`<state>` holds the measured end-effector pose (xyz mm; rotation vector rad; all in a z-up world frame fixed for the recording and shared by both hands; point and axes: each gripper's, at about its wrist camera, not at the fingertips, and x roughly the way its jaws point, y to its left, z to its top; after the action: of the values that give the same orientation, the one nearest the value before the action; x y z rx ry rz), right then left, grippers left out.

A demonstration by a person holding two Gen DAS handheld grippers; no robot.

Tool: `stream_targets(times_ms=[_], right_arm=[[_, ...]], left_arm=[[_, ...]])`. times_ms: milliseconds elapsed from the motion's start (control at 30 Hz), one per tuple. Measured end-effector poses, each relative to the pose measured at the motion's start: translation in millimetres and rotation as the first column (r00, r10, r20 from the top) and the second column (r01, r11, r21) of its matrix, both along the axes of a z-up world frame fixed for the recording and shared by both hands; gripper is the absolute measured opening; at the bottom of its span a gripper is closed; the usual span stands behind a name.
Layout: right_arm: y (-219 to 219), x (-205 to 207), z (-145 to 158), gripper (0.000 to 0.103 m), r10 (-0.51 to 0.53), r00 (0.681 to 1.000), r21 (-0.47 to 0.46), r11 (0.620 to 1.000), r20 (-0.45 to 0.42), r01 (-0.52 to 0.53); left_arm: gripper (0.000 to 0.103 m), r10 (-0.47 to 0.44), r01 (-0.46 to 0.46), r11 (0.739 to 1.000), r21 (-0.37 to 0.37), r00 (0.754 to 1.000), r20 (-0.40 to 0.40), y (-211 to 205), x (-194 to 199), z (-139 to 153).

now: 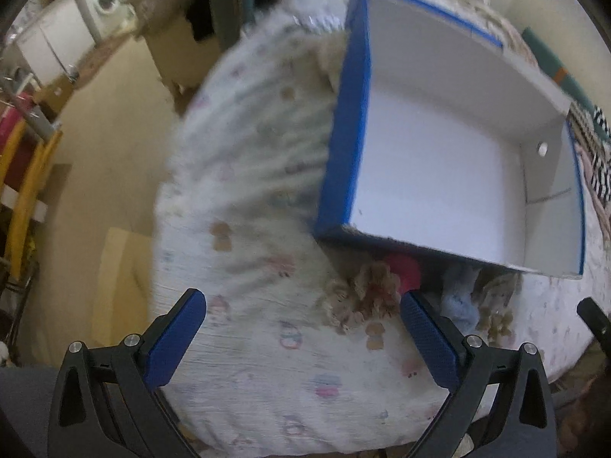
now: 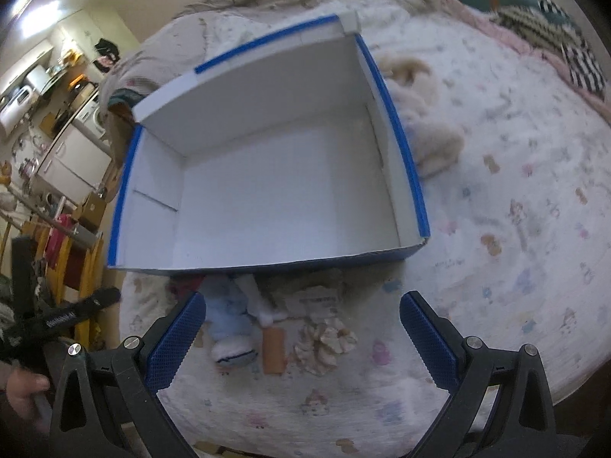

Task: Organize soft objects
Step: 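Grasp the pink lace scrunchie with the left tool while the right tool grasps the cream scrunchie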

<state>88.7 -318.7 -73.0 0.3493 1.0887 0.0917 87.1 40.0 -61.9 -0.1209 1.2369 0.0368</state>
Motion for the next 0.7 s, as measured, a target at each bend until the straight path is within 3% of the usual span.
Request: stream_targets(times_ms=[200,267,333,400,500,600,700], right_arm=[[-9.4,5.6,-27.8,0.103,-0.041,0.996,0.042,0.998,-0.074,0.044],[-11.6,6.8,-34.2,0.103,-0.045,0.995,0.061,0.997,-0.089,0.051],[-15.1,8.2,-41.3,0.103,-0.048,0.993,0.117,0.991,-0.112,0.061],[-20.6,9.4,-54.9,0.103,-0.053,0.984,0.238,0.967,-0.171,0.093],[-22.2,10.4,-72.1,0.075,-0.045,0.969,0.237,0.966,-0.242,0.104],[-16.7,11.3,-91.2,0.069,-0.018,0.948,0.224,0.97,-0.319,0.094],[-3.1,14.6,-101.9,0.067,0.023,0.936,0.169,0.985,-0.352,0.04]], left_arm=[[0.101,-0.036,0.029,0.999,-0.043,0.985,-0.17,-20.5,17.4,-56.3],[0.1,-0.038,0.026,0.998,-0.066,0.981,-0.191,-23.9,18.9,-69.1],[0.099,-0.052,0.036,0.996,-0.078,0.976,-0.211,-29.4,19.8,-79.5],[0.097,-0.079,0.065,0.995,-0.071,0.97,-0.228,-36.7,19.2,-87.9],[0.075,-0.091,0.085,0.996,-0.036,0.961,-0.261,-42.5,18.3,-102.3],[0.061,-0.072,0.064,0.997,-0.038,0.962,-0.265,-38.4,20.4,-110.7],[0.037,-0.072,0.059,0.997,-0.058,0.962,-0.262,-38.0,20.1,-111.0]])
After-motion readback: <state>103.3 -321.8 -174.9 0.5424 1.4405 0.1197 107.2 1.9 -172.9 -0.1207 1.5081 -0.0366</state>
